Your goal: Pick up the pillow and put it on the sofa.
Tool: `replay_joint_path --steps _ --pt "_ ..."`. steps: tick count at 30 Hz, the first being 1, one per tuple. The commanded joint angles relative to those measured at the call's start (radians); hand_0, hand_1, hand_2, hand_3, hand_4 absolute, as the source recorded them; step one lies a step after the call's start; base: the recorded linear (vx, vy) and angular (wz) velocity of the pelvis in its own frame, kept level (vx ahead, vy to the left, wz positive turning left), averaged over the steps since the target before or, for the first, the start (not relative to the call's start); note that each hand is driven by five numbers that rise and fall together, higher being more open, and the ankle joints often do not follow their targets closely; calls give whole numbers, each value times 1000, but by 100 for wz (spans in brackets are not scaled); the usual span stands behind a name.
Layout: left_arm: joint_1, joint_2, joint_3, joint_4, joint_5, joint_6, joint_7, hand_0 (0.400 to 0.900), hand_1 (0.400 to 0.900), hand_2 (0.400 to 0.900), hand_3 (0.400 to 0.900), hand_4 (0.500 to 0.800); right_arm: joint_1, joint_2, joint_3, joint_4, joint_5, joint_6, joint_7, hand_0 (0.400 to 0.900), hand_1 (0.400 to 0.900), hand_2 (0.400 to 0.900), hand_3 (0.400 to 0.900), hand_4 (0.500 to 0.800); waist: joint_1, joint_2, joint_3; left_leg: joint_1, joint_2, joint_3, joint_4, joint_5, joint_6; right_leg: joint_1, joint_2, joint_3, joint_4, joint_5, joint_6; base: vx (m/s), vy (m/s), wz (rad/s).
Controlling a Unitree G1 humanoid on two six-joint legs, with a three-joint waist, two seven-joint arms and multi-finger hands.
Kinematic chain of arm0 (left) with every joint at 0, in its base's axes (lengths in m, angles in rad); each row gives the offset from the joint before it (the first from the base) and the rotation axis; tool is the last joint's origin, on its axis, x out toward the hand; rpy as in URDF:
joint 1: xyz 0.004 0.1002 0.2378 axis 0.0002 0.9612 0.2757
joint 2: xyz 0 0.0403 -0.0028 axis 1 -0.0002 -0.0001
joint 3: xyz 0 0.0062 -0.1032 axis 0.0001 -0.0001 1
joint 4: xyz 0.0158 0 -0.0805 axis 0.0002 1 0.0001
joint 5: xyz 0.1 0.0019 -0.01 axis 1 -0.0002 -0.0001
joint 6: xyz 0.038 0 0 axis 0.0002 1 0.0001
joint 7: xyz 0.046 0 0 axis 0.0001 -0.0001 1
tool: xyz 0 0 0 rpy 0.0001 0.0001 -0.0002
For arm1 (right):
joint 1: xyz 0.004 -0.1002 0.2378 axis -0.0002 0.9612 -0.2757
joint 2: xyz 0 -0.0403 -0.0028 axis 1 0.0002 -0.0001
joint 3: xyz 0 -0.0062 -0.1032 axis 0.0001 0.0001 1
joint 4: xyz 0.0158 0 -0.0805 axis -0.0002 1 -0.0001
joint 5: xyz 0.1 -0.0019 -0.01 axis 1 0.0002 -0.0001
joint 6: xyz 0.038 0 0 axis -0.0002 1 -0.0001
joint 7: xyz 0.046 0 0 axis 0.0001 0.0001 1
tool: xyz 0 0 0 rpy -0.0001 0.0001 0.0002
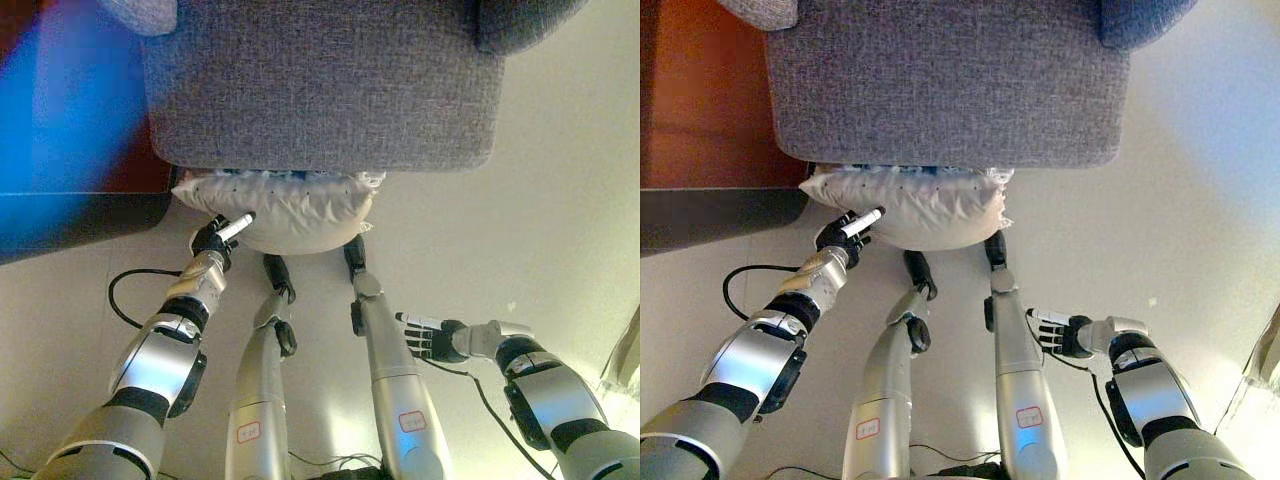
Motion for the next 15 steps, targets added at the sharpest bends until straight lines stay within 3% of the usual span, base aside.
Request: replay_joint_path --steps 1,7,8,11,14,15 --pt "-64 29 16 52 -37 -16 13 900 900 900 900 800 46 -20 25 55 0 68 3 900 900 900 900 800 -23 4 10 -74 -24 -20 203 -173 -53 -21 49 11 -24 -41 17 78 2 -8" --pt "-115 47 20 69 -69 12 47 900 900 900 900 800 10 -38 25 64 -1 97 10 900 900 900 900 800 -33 16 10 -101 -20 -20 216 -171 -57 -51 53 21 -8 -44 18 64 14 -8" --pt "-123 52 22 71 -70 15 54 900 900 900 900 800 3 -39 23 65 0 102 9 900 900 900 900 800 -29 22 9 -94 -18 -33 224 -205 -63 -47 60 25 8 -78 21 130 24 -10" --pt "-149 66 20 83 -74 32 66 900 900 900 900 800 -7 -43 23 70 3 109 0 900 900 900 900 800 -33 27 9 -117 -15 -32 231 -206 -63 -71 66 27 19 -83 20 40 6 -2" --pt "-169 81 13 85 -64 36 55 900 900 900 900 800 -13 -47 23 74 9 104 -6 900 900 900 900 800 -34 28 9 -136 -13 -38 238 -207 -62 -91 69 29 34 -87 19 0 -7 -1" --pt "-181 86 8 84 -68 35 54 743 743 743 743 706 -17 -48 24 75 14 97 -7 900 900 900 900 800 -36 28 9 -144 -12 -39 240 -208 -62 -98 69 28 36 -88 20 0 0 0"
